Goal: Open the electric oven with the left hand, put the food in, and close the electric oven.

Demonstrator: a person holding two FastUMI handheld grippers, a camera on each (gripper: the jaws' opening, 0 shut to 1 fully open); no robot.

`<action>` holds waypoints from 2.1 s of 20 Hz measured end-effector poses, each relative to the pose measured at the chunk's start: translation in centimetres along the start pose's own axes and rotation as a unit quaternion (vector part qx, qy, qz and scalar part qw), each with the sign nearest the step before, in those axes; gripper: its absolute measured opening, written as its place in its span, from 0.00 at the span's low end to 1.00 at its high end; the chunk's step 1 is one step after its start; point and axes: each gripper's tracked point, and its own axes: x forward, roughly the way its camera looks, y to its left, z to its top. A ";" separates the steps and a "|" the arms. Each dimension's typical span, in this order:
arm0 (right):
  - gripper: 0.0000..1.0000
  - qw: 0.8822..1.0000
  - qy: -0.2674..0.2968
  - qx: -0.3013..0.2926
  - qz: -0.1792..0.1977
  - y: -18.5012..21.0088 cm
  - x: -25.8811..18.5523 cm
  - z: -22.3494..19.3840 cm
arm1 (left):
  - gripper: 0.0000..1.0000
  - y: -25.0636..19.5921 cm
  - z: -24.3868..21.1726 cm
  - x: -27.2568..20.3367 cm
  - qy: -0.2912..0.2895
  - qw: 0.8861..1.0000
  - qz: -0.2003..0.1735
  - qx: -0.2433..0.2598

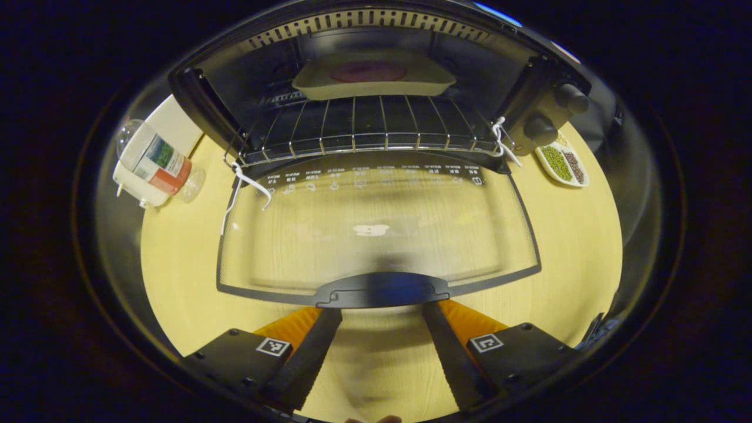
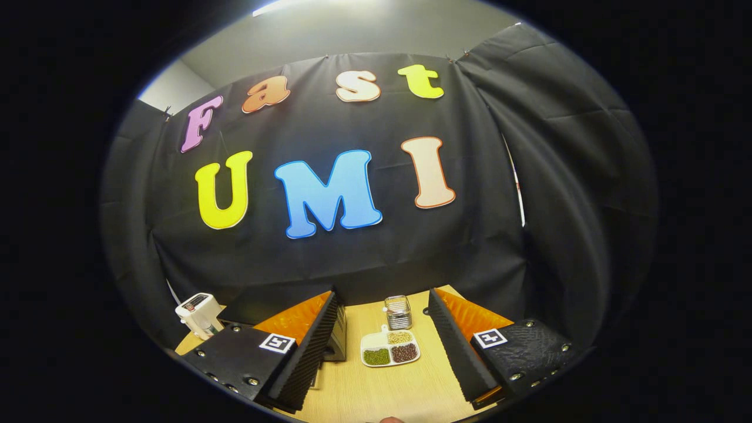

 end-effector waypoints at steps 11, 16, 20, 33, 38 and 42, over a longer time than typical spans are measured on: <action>0.95 1.000 0.004 0.007 0.030 2.6 -0.2 0.0 | 0.98 -0.2 0.6 -3.7 -0.057 0.998 -0.001 0.002; 0.95 0.999 -0.006 0.004 0.033 2.9 -0.5 0.6 | 0.95 -0.3 1.1 -5.3 -0.079 0.997 -0.002 0.002; 0.95 0.999 -0.005 0.004 0.033 2.9 -1.0 0.4 | 0.92 -0.1 2.1 -6.1 -0.105 0.994 0.007 0.012; 0.95 1.000 0.000 0.009 0.009 1.9 -1.2 -0.3 | 0.99 0.5 5.4 -8.8 -0.157 0.987 0.024 0.014; 0.95 1.000 0.001 0.003 0.021 2.1 -1.9 -0.2 | 1.00 0.8 7.6 -10.2 -0.195 0.980 0.036 0.015; 0.95 0.999 -0.006 -0.003 0.035 1.8 -1.6 0.5 | 1.00 0.5 9.1 -14.2 -0.266 0.963 0.040 0.015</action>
